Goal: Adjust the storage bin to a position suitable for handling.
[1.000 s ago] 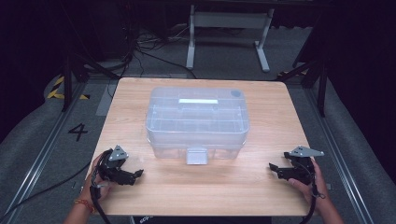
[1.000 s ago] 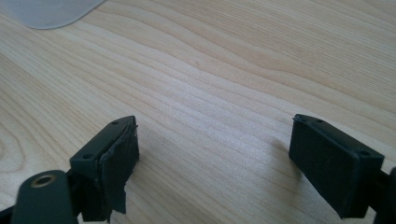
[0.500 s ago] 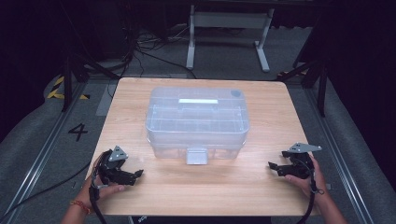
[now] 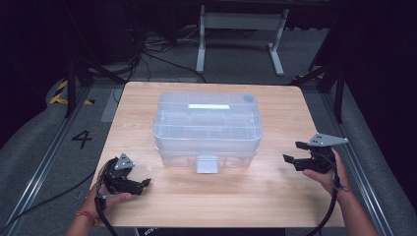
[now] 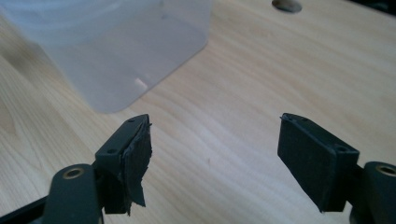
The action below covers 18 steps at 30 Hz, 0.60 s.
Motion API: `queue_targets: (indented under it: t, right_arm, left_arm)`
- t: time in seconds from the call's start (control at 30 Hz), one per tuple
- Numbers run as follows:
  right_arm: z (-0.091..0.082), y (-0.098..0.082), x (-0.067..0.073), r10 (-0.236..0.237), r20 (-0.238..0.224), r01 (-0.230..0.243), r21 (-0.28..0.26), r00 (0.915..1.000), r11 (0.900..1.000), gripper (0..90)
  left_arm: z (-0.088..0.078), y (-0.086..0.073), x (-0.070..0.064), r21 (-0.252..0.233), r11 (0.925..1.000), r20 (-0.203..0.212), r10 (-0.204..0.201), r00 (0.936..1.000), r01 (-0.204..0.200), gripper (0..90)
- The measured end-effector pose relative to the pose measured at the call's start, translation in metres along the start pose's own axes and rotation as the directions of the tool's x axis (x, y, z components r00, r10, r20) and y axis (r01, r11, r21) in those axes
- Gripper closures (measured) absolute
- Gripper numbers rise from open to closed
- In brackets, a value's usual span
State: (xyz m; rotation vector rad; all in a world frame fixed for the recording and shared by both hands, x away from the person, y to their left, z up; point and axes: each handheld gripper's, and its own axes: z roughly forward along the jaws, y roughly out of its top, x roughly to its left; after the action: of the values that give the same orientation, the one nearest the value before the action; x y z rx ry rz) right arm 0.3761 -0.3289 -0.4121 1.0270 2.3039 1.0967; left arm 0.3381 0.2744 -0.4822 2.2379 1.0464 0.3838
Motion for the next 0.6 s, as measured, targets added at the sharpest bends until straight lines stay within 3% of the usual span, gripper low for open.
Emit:
queue_targets:
  t: [0.2, 0.6]
  right_arm:
    - [-0.011, 0.03, -0.001, -0.058, 0.015, 0.058, -0.023, 0.9982, 0.998, 26.7]
    - [-0.015, 0.064, 0.001, -0.077, 0.002, 0.077, -0.084, 0.997, 0.994, 27.4]
  left_arm:
    - [0.0, 0.0, 0.0, 0.0, 1.0, 0.0, 0.0, 1.0, 0.0, 0.1]
    - [0.0, 0.0, 0.0, 0.001, 1.0, -0.001, -0.002, 1.0, 0.002, 0.2]
